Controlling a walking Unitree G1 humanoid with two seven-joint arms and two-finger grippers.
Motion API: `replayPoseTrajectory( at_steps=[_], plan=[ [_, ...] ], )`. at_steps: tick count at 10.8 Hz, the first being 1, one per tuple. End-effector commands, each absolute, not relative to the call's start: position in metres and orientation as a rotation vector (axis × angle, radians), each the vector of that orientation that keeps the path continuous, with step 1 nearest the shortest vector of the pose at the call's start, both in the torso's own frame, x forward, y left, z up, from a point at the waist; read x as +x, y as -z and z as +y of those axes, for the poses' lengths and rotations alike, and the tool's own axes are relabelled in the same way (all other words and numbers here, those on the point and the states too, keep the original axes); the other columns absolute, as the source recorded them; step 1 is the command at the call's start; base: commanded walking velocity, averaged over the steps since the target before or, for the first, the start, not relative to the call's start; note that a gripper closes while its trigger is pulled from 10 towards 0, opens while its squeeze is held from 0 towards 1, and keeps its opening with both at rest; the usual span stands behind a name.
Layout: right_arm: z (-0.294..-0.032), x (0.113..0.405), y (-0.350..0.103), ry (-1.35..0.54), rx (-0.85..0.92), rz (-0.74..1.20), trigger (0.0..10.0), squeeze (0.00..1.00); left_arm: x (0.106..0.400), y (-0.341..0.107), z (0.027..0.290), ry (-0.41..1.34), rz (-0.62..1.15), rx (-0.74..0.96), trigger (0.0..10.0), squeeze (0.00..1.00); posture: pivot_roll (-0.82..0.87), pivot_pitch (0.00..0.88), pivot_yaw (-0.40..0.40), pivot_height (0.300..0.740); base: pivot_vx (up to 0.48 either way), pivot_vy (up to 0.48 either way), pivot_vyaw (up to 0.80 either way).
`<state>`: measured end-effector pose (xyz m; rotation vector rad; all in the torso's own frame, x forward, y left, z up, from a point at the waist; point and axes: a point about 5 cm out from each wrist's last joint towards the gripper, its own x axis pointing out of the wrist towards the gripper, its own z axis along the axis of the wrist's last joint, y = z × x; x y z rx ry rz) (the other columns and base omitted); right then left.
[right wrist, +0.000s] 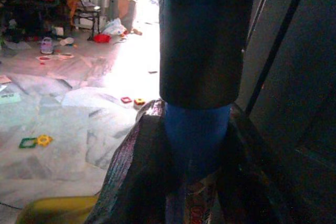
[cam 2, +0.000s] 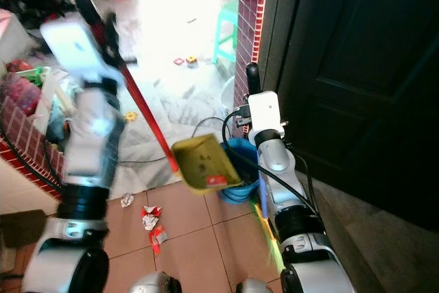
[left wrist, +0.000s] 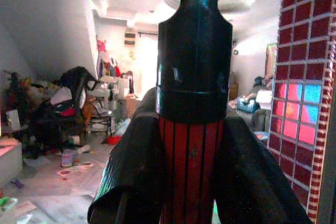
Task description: Sweep floor
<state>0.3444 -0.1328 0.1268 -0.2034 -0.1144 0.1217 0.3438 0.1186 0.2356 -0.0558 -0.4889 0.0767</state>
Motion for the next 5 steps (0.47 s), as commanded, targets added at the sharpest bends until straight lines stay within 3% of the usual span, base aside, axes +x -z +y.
replayPoseTrajectory(
  at_steps=[1,4,5],
  plan=[
    [-0.130,0.346,-0.137,-0.128,-0.203,-0.157,10.0,0.00,0.341,-0.252,0.116,-0.074,-0.586,-0.030,10.0,0.00,-0.08,0.000,0.048,0.740,0.000,0.000,0.00],
    [-0.128,0.345,-0.140,-0.124,-0.189,-0.164,10.0,0.00,0.337,-0.270,0.085,-0.015,-0.721,0.052,10.0,0.00,-0.09,0.000,0.052,0.740,0.000,0.000,0.00],
    [-0.124,0.344,-0.140,-0.134,-0.187,-0.170,10.0,0.00,0.333,-0.275,0.061,0.063,-0.771,0.068,10.0,0.00,-0.09,0.000,0.055,0.740,0.000,0.000,0.00]
  ],
)
